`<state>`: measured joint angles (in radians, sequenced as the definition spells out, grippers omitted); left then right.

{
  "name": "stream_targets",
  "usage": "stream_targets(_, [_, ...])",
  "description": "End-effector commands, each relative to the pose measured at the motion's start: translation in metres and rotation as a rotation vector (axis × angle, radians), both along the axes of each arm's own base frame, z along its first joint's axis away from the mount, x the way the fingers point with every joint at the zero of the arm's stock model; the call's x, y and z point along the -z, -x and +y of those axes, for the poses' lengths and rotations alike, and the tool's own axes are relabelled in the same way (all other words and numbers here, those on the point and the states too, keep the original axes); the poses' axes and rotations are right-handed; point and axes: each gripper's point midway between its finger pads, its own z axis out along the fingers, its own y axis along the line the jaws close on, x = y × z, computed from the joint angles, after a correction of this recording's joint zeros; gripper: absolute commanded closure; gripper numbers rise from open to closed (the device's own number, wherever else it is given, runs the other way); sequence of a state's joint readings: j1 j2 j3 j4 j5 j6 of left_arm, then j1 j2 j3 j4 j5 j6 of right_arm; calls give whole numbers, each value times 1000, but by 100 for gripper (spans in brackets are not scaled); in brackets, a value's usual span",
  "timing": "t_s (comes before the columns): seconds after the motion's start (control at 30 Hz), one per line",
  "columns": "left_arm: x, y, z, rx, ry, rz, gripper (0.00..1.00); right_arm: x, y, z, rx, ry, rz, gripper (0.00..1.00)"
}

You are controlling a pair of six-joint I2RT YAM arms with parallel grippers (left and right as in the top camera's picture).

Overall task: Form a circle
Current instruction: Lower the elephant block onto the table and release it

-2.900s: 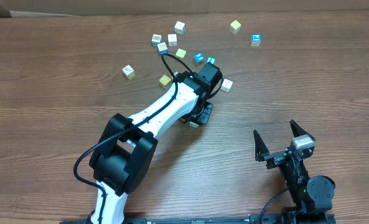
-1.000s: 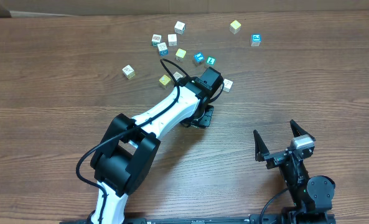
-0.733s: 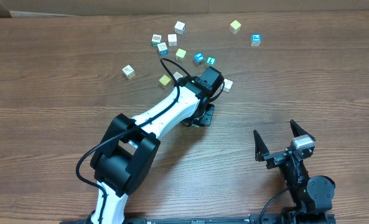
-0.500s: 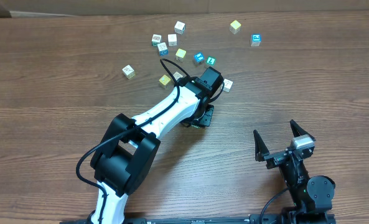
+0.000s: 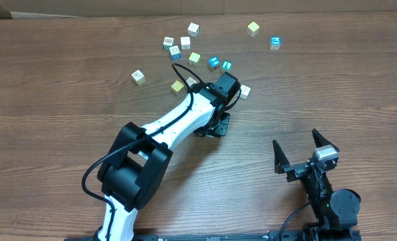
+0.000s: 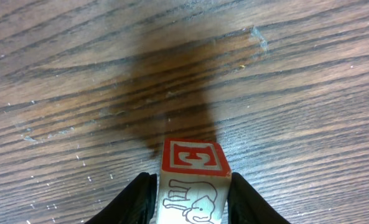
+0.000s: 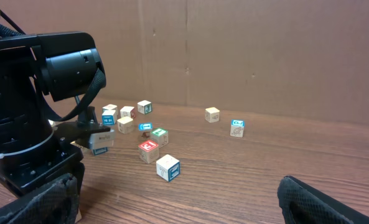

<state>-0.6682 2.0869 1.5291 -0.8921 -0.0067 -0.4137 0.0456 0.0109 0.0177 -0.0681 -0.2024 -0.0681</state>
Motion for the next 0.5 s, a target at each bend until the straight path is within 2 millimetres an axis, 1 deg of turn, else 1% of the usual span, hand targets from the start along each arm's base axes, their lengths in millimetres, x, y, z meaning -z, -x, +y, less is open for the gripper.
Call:
stream_targets(0.0, [4,7,0,-7,-5,21,69,2,0,-1,3,4,-5,0])
stream_targets(0.17, [4,8,1,-14,-7,25,69,2,0,-1,3,4,-5,0])
stream_targets(0.23, [4,8,1,-14,-7,25,66,2,0,-1,3,4,-5,0])
stream_targets(0.3, [4,8,1,-14,-7,25,60,2,0,-1,3,4,-5,0])
stream_targets(0.47, [4,7,1,-14,-6,24,50,2,0,-1,3,4,-5,0])
